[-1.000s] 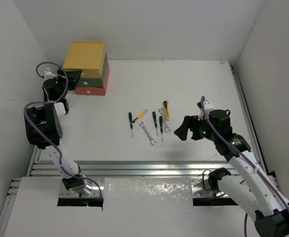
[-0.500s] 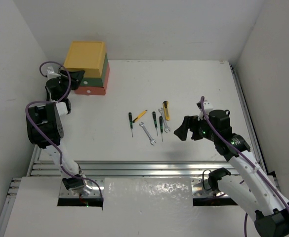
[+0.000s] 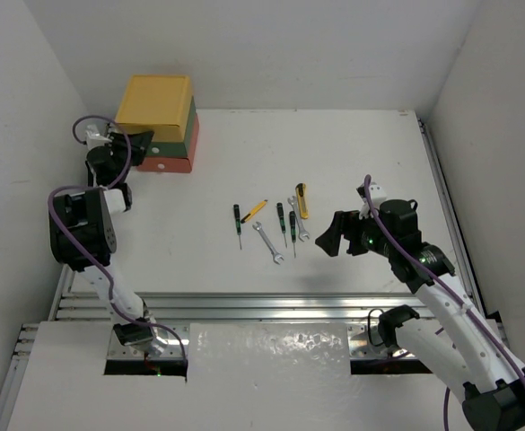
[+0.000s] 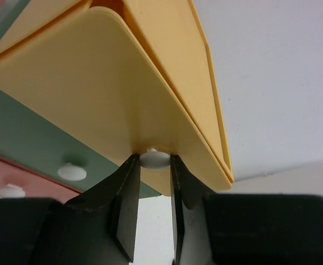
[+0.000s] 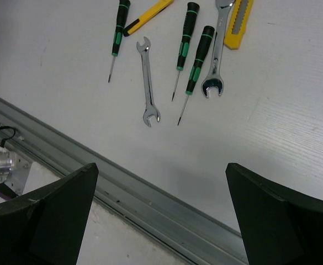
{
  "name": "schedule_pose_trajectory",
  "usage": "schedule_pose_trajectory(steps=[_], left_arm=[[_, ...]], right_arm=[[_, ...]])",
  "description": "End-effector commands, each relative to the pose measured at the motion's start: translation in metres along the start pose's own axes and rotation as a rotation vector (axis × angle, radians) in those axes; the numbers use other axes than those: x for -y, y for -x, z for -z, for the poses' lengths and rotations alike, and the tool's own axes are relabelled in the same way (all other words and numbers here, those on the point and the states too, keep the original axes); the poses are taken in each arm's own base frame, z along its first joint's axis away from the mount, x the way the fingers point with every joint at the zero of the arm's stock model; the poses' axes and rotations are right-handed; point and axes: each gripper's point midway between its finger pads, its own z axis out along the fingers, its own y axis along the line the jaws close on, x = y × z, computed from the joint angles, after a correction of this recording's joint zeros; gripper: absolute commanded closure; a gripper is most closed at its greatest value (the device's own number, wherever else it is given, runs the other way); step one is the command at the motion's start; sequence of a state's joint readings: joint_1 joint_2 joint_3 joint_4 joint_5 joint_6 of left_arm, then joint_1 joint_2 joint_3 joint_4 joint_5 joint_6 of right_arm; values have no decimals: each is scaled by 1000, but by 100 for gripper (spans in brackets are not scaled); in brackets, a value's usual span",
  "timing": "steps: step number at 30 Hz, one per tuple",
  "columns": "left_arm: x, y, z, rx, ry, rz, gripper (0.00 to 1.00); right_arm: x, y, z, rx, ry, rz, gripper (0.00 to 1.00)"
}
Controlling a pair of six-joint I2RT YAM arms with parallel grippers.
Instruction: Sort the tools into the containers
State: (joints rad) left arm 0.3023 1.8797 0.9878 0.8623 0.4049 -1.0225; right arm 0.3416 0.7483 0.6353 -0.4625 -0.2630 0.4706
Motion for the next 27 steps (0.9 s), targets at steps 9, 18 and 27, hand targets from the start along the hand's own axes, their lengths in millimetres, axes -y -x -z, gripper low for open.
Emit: schedule_pose_trajectory(steps=[9, 18, 27], left_arm=[[23, 0, 55, 149, -34, 37, 100], [24, -8, 71, 137, -17, 39, 100], [13, -23, 80, 102, 43, 53, 65]], right_arm=[[-3, 7, 0, 35, 23, 26, 1], [-5, 7, 1, 34, 28, 27, 1], [-5, 2, -3, 9, 35, 19, 1]])
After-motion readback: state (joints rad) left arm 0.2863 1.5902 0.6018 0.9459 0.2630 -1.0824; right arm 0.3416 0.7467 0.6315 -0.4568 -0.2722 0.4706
